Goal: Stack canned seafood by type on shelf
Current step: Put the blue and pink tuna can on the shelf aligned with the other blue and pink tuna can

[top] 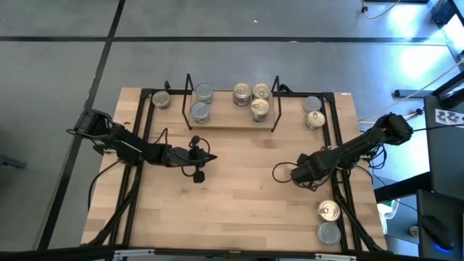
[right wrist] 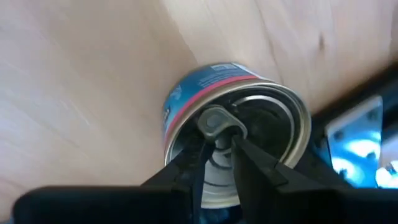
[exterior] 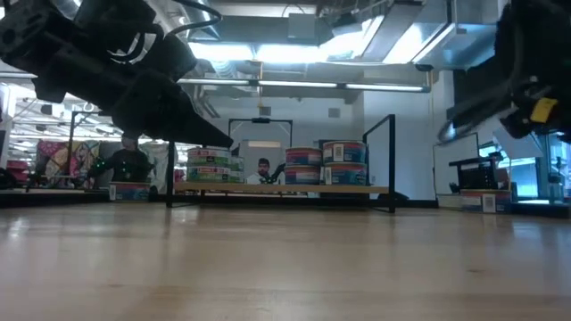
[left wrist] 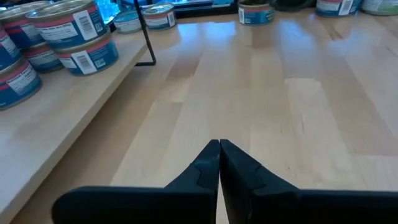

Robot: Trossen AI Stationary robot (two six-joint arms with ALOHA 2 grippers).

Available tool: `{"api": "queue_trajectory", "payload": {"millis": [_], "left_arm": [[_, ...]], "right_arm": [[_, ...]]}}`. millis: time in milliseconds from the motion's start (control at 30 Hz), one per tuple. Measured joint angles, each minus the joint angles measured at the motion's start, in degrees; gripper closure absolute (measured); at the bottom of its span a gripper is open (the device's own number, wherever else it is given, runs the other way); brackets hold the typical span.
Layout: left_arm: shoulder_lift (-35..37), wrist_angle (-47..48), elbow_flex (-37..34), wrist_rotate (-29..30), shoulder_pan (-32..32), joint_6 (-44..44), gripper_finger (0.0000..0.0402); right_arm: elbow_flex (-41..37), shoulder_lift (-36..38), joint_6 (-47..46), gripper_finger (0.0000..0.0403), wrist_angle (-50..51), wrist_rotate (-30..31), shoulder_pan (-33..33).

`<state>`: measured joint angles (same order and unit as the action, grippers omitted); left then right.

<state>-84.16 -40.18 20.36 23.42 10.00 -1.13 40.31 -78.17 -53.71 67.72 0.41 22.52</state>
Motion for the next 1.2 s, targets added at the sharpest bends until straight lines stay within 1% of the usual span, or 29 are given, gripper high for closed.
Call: {"api": "queue_trajectory", "payload": {"millis": [100,333,500,667,833,1067,1200], "left_arm": [[0.0,0.0,0.0,0.0,0.0,-0.2,0.0394],[0.0,0.0,0.0,0.0,0.0,-0.3,0.0394],[0.0,0.0,0.0,0.0,0.0,-0.3,0.0394],[0.0,0.6,0.0,0.0,0.0,-0.5,0.0394],[0.0,0.7,0.0,0.0,0.0,-0.6,0.0394],[0.0,0.7,0.0,0.0,0.1,-2.7,0.0394],[0.0,0.7,0.0,-0.5,0.1,-3.6,0.0394]], "right_arm": [[0.1,0.2,1.4,0.0323,-4.8,2.4,0.0],[0.0,0.1,5.0,0.0322,-19.8,11.0,0.0],[-0.2,-0.9,10.0,0.0322,-31.2,14.0,0.0],[-0.1,-4.9,15.9,0.0322,-42.9,15.7,-0.1],[-0.1,-10.5,22.0,0.0322,-55.1,18.0,-0.1],[-0.2,-17.4,30.3,0.0322,-72.2,20.6,-0.5],[-0.2,-21.0,34.0,0.0322,-81.8,19.4,-2.0]]}}
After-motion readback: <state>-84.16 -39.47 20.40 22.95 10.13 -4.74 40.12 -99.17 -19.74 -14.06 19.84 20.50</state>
